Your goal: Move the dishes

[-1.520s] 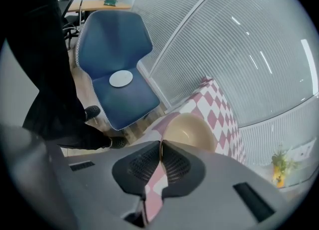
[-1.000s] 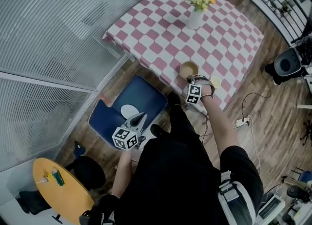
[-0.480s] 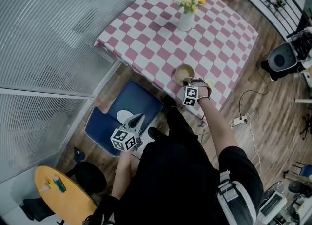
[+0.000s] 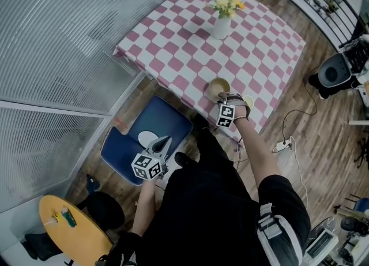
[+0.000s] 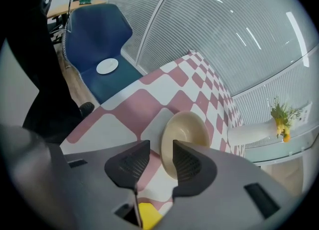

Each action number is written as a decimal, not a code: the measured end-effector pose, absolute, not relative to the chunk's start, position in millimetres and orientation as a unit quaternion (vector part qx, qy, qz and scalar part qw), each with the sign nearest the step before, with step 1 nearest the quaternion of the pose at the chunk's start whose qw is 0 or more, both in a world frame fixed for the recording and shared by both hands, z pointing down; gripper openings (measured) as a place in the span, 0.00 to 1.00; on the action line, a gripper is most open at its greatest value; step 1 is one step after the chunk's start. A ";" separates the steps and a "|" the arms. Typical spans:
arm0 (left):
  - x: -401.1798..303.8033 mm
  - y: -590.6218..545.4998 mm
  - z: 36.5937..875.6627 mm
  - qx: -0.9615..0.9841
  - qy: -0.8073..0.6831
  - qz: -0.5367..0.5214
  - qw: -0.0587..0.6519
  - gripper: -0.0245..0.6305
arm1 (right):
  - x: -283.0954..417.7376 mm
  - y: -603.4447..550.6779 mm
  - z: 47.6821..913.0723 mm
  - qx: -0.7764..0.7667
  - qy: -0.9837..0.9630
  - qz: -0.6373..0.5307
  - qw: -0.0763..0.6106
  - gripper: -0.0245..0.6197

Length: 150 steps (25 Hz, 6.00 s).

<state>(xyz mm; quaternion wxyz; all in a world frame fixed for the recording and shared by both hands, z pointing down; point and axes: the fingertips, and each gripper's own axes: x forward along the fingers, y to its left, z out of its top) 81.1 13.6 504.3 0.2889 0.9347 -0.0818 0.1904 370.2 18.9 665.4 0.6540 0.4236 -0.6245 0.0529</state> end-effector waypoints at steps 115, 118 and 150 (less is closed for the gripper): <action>-185.2 29.3 697.9 0.780 -0.446 0.108 0.425 0.07 | -94.2 -76.9 997.1 0.224 -0.813 0.342 0.414 0.23; -186.0 27.4 706.5 0.780 -0.445 0.105 0.428 0.07 | -95.7 -80.6 1015.4 0.239 -0.795 0.394 0.395 0.23; -197.8 31.5 722.0 0.791 -0.427 0.147 0.412 0.07 | -128.6 -101.9 1033.3 0.282 -0.699 0.636 0.165 0.09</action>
